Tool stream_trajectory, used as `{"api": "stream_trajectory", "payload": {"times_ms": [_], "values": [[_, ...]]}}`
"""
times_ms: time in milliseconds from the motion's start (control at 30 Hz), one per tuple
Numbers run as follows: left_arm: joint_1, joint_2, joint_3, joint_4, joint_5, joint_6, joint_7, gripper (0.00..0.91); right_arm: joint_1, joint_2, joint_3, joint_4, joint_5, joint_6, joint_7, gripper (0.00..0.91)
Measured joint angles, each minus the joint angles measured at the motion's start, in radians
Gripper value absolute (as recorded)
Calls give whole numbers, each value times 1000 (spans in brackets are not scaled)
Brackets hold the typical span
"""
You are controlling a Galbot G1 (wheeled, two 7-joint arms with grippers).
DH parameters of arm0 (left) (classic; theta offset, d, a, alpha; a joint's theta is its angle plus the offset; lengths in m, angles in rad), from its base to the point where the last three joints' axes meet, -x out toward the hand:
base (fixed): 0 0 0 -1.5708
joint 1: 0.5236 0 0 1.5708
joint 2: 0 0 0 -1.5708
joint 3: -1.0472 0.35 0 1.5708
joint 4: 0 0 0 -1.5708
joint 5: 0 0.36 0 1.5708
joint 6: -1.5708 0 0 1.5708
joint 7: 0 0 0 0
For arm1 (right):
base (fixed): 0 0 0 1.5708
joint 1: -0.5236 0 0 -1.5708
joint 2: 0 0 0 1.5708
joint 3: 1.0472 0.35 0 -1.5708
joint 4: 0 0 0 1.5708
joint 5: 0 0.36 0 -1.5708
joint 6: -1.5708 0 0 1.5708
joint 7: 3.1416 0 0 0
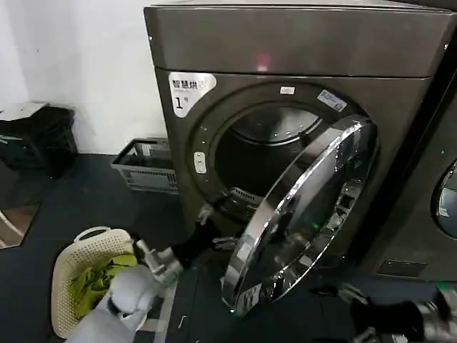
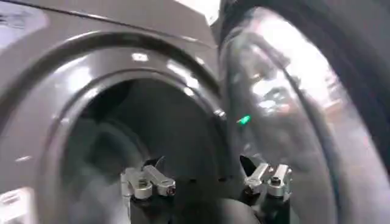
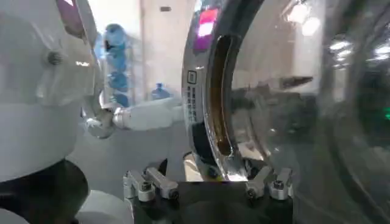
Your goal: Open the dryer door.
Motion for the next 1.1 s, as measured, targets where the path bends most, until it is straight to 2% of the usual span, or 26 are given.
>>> {"api": "stream_trajectory", "payload": {"times_ms": [133,300,500,633,700,800,867,933,1100], "values": [[-26,0,66,-1,-2,-15,2,907,-130,82,144,9,-1,63,-6,907],[-56,-6,141,-3,-7,-30,3,907,-265,194,305,15,29,152,91,907],[-91,-30,216,3,2,-35,-4,907,-369,370,479,-16,-41,305,254,907],[-117,-48,259,6,10,-27,-10,907,-407,475,577,-81,-97,433,434,907],[-130,-59,281,10,13,-25,-14,907,-409,514,617,-120,-132,467,538,907],[-147,-79,317,14,22,-25,-18,907,-405,560,680,-190,-223,494,719,907],[-158,-94,343,20,38,-24,-25,907,-399,580,721,-238,-273,494,827,907],[-168,-110,369,30,63,-25,-33,907,-389,596,764,-284,-301,471,931,907],[-190,-150,436,62,86,-28,-40,907,-359,603,872,-387,-359,373,1159,907]]}}
